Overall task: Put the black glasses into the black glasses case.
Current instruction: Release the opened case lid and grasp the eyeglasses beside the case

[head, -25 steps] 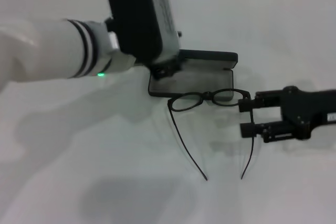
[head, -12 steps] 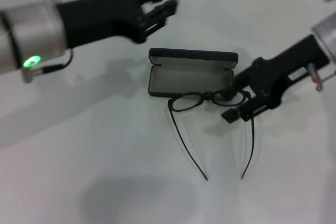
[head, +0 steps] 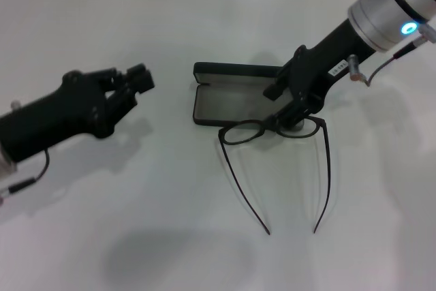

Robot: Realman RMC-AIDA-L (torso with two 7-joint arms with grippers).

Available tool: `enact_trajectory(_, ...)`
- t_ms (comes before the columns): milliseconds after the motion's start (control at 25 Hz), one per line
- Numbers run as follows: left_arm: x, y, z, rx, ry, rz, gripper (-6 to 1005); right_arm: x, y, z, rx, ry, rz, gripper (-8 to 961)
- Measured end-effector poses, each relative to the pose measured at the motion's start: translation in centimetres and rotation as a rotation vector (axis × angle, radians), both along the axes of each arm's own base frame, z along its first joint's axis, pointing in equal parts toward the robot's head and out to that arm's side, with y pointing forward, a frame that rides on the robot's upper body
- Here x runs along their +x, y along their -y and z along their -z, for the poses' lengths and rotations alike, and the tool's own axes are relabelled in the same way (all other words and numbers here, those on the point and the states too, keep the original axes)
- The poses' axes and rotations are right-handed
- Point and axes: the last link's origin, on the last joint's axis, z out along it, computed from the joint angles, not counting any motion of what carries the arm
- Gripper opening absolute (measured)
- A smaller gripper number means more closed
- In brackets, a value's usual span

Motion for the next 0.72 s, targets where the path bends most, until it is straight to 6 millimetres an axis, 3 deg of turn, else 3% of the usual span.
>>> enact_trajectory(80,-1.1,0.8,0.5,0.017,0.029,0.001,107,-0.5,0.2,0.9,0.002,0.041,-0.025,594)
enact_trajectory(320,-2.5,2.4,2.3,0.051,0.038,0.023,102,-0.7,0.4,3.4,0.039,0.16,-0.089,583)
enact_trajectory(720,-2.1,1.7,3.3,0.047,0.042,0.046,93,-1.1,-0.2,3.8,0.081,0.205,-0.106,566)
